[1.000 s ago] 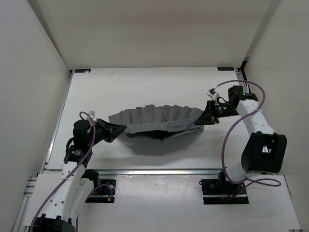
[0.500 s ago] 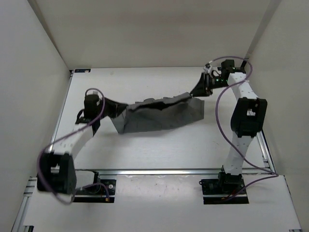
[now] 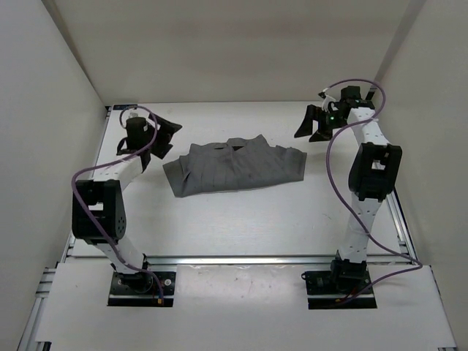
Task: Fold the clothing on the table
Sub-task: Fold the skirt
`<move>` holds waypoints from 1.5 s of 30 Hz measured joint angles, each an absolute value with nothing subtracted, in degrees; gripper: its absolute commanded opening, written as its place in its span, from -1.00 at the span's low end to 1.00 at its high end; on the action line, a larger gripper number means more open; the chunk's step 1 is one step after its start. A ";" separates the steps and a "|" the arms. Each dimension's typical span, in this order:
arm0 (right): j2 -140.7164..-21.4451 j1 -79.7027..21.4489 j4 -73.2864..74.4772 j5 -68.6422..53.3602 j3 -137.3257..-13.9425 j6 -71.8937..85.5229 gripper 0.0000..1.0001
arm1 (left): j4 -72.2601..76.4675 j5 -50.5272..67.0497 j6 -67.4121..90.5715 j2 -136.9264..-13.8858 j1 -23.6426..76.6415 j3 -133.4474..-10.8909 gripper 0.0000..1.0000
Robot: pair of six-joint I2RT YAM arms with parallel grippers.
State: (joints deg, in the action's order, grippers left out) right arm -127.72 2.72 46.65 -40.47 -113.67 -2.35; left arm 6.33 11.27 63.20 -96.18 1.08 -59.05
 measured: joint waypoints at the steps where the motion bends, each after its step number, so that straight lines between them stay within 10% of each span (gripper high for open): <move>1: -127.31 3.09 46.74 -40.21 -112.95 -3.68 0.91 | 4.27 11.75 60.20 -95.70 1.32 -60.38 0.96; 13: -129.16 -7.31 45.80 -36.12 -114.13 -16.62 0.80 | -21.08 15.22 28.51 -111.18 13.87 -76.51 0.96; 45: -144.99 -9.93 46.46 -48.42 -131.90 -13.80 0.77 | -27.03 14.20 19.31 -117.10 2.39 -90.87 0.98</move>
State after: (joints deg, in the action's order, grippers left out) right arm -144.99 -9.93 46.46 -48.42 -131.90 -13.80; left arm -27.03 14.20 19.31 -117.10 2.39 -90.87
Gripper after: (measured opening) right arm 0.884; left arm 0.983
